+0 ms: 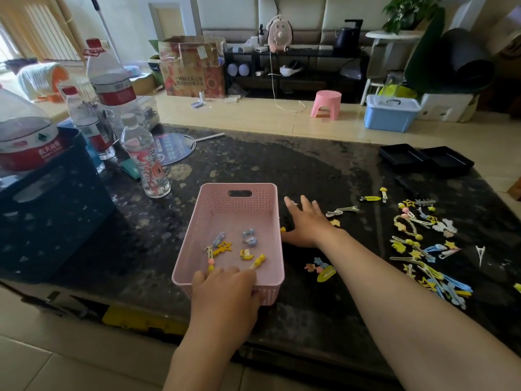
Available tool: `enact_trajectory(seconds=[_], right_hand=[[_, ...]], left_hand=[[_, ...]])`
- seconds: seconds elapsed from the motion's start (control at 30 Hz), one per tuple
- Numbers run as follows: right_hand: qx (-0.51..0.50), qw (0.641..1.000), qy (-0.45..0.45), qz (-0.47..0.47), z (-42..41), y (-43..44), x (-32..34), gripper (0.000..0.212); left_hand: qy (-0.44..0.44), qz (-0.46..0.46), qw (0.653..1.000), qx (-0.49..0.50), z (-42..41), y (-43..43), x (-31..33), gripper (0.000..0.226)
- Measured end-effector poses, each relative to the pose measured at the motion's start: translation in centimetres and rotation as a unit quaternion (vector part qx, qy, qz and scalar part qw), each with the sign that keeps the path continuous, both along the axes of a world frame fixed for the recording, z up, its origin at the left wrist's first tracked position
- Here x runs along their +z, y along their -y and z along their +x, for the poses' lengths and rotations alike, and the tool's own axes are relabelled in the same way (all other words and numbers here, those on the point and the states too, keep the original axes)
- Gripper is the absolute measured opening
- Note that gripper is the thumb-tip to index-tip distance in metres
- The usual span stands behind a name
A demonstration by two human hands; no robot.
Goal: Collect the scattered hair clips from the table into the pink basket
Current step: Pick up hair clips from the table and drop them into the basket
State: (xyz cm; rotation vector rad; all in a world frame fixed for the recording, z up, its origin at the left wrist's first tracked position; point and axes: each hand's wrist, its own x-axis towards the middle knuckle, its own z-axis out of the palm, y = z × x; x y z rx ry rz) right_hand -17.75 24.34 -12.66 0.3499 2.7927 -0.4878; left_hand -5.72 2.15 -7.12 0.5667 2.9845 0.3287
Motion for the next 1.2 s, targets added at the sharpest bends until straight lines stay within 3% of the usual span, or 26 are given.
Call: enact_trajectory(seconds=[0.2,0.37,0.6,0.7,0.8,0.9,1.0,1.13,1.2], right_hand=[[0.094,0.995,0.017,0.011,-2.9,0.6,-0.3,0.064],[0.136,0.985,-0.106,0.02,-2.8,0.3,-0.7,0.027],[0.095,0.989,-0.107,0.047,-1.5,0.9,0.2,0.03],[-0.008,0.985,-0.161,-0.057,-0.5,-0.4,2.0,0.02],[-0.073,0.944,-0.246,-0.206,0.7,-0.5,5.7,0.015],[-0.029,0.918,-0.294,-0.265,1.0,1.2,9.1,0.014],[0.059,0.915,-0.296,-0.269,1.4,4.1,10.6,0.016],[0.168,0.94,-0.17,-0.245,1.9,5.9,10.1,0.027],[0.149,0.935,-0.168,-0.274,2.0,4.9,10.0,0.032]], left_hand=[[-0.007,-0.016,1.0,0.007,-1.1,0.1,0.1,0.018],[-0.009,-0.03,0.999,0.013,-1.3,0.0,0.0,0.019],[-0.013,-0.027,1.0,0.008,-1.1,0.1,0.1,0.02],[-0.01,-0.022,1.0,0.007,-1.0,0.1,0.1,0.019],[-0.016,-0.024,1.0,0.007,-1.1,0.1,-0.1,0.02],[-0.018,-0.02,1.0,0.009,-1.1,0.1,-0.2,0.02],[-0.017,-0.016,1.0,0.008,-1.0,0.0,0.1,0.019],[-0.02,-0.017,1.0,0.01,-0.7,-0.1,0.3,0.017],[-0.023,-0.015,1.0,0.008,-0.7,-0.1,0.4,0.017]])
